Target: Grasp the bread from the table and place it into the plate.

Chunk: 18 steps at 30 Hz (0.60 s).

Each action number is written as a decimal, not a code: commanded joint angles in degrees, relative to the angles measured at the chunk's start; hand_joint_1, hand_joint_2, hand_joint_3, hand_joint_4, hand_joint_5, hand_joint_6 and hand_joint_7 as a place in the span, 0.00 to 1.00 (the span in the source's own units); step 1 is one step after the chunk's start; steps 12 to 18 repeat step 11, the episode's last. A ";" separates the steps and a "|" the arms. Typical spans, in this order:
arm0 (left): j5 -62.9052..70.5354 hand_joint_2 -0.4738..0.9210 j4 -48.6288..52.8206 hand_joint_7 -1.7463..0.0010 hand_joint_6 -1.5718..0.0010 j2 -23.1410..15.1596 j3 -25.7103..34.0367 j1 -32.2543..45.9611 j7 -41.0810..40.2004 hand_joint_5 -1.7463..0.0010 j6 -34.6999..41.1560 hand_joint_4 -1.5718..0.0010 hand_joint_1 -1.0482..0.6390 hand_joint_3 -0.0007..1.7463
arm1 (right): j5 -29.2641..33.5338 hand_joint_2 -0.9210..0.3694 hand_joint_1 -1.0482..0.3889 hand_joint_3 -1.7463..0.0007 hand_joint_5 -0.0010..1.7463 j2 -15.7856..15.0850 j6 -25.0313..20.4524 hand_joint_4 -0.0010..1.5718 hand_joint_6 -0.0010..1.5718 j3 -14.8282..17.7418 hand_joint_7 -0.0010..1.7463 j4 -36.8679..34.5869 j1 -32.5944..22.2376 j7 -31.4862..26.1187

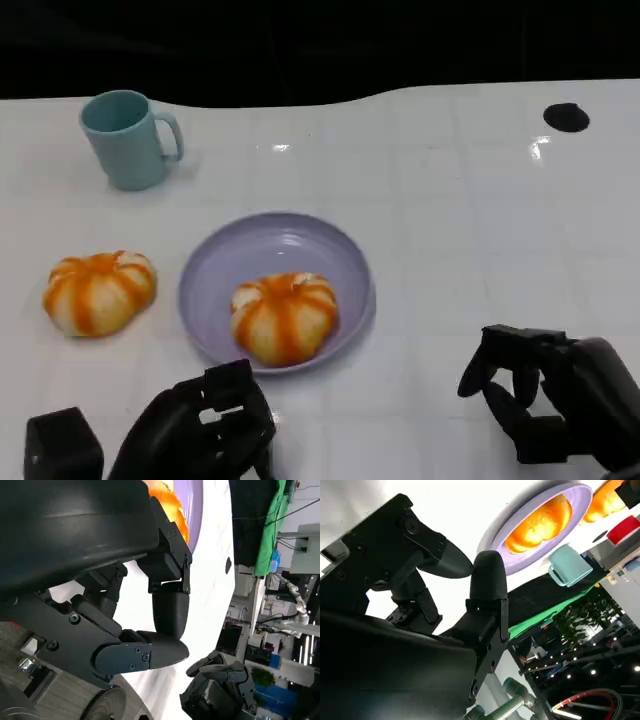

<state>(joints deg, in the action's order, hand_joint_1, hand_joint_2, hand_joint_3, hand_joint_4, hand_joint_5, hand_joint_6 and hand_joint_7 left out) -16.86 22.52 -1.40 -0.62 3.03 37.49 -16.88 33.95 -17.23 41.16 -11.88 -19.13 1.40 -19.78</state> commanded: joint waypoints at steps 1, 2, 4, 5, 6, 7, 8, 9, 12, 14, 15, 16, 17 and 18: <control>-0.10 0.82 -0.10 0.18 0.52 -0.99 0.46 -0.01 0.45 0.00 -0.32 0.50 0.27 0.37 | -0.95 0.45 0.54 0.27 1.00 -0.03 -0.09 0.57 0.52 0.25 0.80 0.10 -0.37 0.32; -0.06 0.82 -0.09 0.18 0.52 -1.01 0.46 -0.01 0.45 0.00 -0.39 0.50 0.27 0.37 | -1.01 0.45 0.54 0.27 1.00 -0.02 0.04 0.57 0.52 0.22 0.80 -0.02 -0.35 0.35; -0.11 0.83 -0.11 0.18 0.52 -1.00 0.47 -0.01 0.46 0.00 -0.31 0.50 0.27 0.37 | -1.19 0.45 0.55 0.27 1.00 -0.06 0.30 0.57 0.52 0.19 0.80 -0.24 -0.34 0.51; -0.15 0.83 -0.12 0.18 0.52 -0.97 0.46 -0.02 0.45 0.00 -0.21 0.50 0.27 0.37 | -1.26 0.45 0.55 0.27 1.00 -0.11 0.35 0.57 0.52 0.21 0.80 -0.26 -0.37 0.59; -0.18 0.83 0.00 0.18 0.52 -0.93 0.47 -0.06 0.51 0.00 -0.30 0.49 0.27 0.37 | -1.39 0.46 0.55 0.27 1.00 -0.15 0.35 0.57 0.52 0.26 0.80 -0.28 -0.41 0.71; -0.19 0.83 0.11 0.18 0.52 -0.88 0.47 -0.09 0.54 0.00 -0.42 0.49 0.27 0.37 | -1.51 0.46 0.55 0.27 1.00 -0.18 0.36 0.57 0.52 0.30 0.80 -0.31 -0.44 0.80; -0.21 0.83 -0.01 0.18 0.52 -0.83 0.45 -0.05 0.47 0.00 -0.29 0.49 0.27 0.37 | -1.73 0.46 0.55 0.27 1.00 -0.25 0.48 0.57 0.52 0.37 0.80 -0.37 -0.45 0.94; -0.15 0.82 -0.11 0.18 0.52 -0.82 0.42 -0.01 0.38 0.00 -0.28 0.49 0.27 0.37 | -1.91 0.46 0.55 0.27 1.00 -0.32 0.56 0.57 0.52 0.42 0.80 -0.38 -0.46 1.09; -0.03 0.82 -0.11 0.18 0.51 -0.81 0.37 -0.01 0.28 0.00 -0.35 0.49 0.28 0.37 | -2.19 0.46 0.55 0.27 1.00 -0.43 0.77 0.56 0.52 0.49 0.80 -0.50 -0.40 1.26; -0.03 0.82 -0.11 0.18 0.51 -0.81 0.37 -0.01 0.28 0.00 -0.35 0.49 0.28 0.37 | -2.19 0.46 0.55 0.27 1.00 -0.43 0.77 0.56 0.52 0.49 0.80 -0.50 -0.40 1.26; -0.03 0.82 -0.11 0.18 0.51 -0.81 0.37 -0.01 0.28 0.00 -0.35 0.49 0.28 0.37 | -2.19 0.46 0.55 0.27 1.00 -0.43 0.77 0.56 0.52 0.49 0.80 -0.50 -0.40 1.26; -0.03 0.82 -0.11 0.18 0.51 -0.81 0.37 -0.01 0.28 0.00 -0.35 0.49 0.28 0.37 | -2.19 0.46 0.55 0.27 1.00 -0.43 0.77 0.56 0.52 0.49 0.80 -0.50 -0.40 1.26; -0.03 0.82 -0.11 0.18 0.51 -0.81 0.37 -0.01 0.28 0.00 -0.35 0.49 0.28 0.37 | -2.19 0.46 0.55 0.27 1.00 -0.43 0.77 0.56 0.52 0.49 0.80 -0.50 -0.40 1.26; -0.03 0.82 -0.11 0.18 0.51 -0.81 0.37 -0.01 0.28 0.00 -0.35 0.49 0.28 0.37 | -2.19 0.46 0.55 0.27 1.00 -0.43 0.77 0.56 0.52 0.49 0.80 -0.50 -0.40 1.26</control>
